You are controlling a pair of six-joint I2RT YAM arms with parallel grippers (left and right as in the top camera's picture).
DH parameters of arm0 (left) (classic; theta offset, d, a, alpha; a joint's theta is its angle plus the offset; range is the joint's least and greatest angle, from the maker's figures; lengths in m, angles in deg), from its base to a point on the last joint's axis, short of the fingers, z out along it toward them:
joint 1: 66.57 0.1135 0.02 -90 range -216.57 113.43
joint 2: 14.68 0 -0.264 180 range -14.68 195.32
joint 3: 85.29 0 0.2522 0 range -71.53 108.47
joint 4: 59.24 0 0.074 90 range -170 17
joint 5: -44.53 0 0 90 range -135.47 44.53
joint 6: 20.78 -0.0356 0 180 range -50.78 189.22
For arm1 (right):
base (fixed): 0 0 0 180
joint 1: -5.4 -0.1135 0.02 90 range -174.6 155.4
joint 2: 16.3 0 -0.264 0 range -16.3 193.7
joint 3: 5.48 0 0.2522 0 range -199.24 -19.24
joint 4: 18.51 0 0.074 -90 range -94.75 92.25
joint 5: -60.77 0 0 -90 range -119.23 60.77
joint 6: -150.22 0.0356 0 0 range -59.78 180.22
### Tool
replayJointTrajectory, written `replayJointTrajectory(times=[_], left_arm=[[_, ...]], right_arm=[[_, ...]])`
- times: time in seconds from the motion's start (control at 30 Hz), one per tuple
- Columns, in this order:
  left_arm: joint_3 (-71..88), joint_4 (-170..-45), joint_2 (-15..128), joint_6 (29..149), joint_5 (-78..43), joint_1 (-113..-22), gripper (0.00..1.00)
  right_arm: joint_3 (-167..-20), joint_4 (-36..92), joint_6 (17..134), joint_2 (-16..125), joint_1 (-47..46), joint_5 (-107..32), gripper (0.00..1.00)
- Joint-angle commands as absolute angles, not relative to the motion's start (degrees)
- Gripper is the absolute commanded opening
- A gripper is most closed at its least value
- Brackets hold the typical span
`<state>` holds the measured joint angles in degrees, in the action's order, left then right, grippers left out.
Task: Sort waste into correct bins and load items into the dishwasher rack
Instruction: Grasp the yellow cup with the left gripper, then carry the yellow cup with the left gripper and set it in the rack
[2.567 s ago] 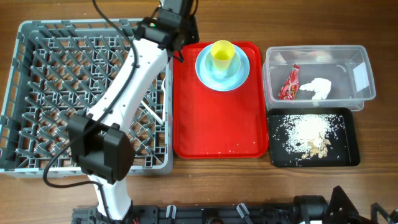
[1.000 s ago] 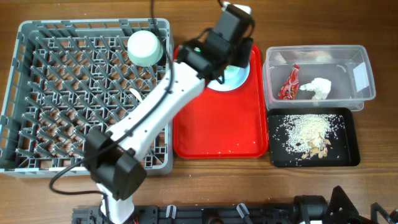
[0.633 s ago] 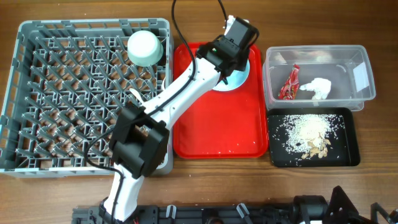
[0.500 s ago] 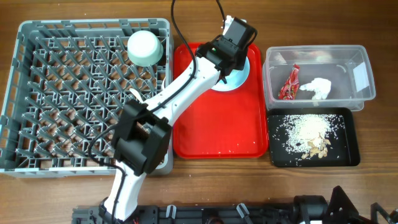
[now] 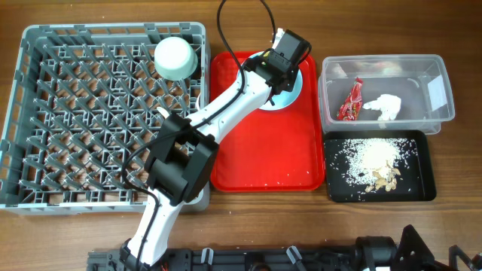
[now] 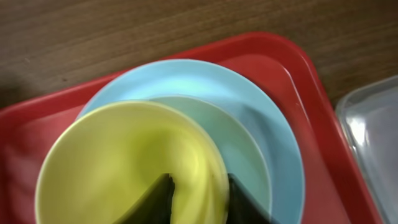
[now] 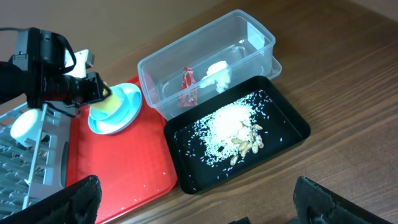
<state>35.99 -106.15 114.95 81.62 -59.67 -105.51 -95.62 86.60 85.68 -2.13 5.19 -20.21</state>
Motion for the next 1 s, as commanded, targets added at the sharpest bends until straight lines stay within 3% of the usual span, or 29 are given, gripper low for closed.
replayJointTrajectory(times=[0.0, 0.27, 0.47, 0.7, 0.87, 0.97], left_arm=[[36.0, -106.2, 114.7, 79.7, -65.1, -105.2, 0.04], [36.2, -111.3, 99.3, 78.6, -65.7, -104.7, 0.04], [36.2, -121.5, 79.1, 78.6, -49.3, -99.4, 0.04], [36.1, -139.5, 75.3, 77.2, -12.6, -72.6, 0.04], [36.1, -150.4, 86.3, 64.2, 15.2, -56.9, 0.04], [36.1, -156.9, 95.0, 57.3, 22.6, -50.9, 0.04]], right_arm=[[-95.7, 86.6, 85.9, -2.5, 5.2, -20.3, 1.00], [-95.7, 86.6, 85.9, -2.5, 5.1, -20.3, 1.00], [-95.7, 86.6, 85.9, -2.5, 5.2, -20.3, 1.00], [-95.7, 86.6, 85.9, -2.5, 5.1, -20.3, 1.00], [-95.7, 86.6, 85.9, -2.5, 5.1, -20.3, 1.00], [-95.7, 86.6, 85.9, -2.5, 5.2, -20.3, 1.00]])
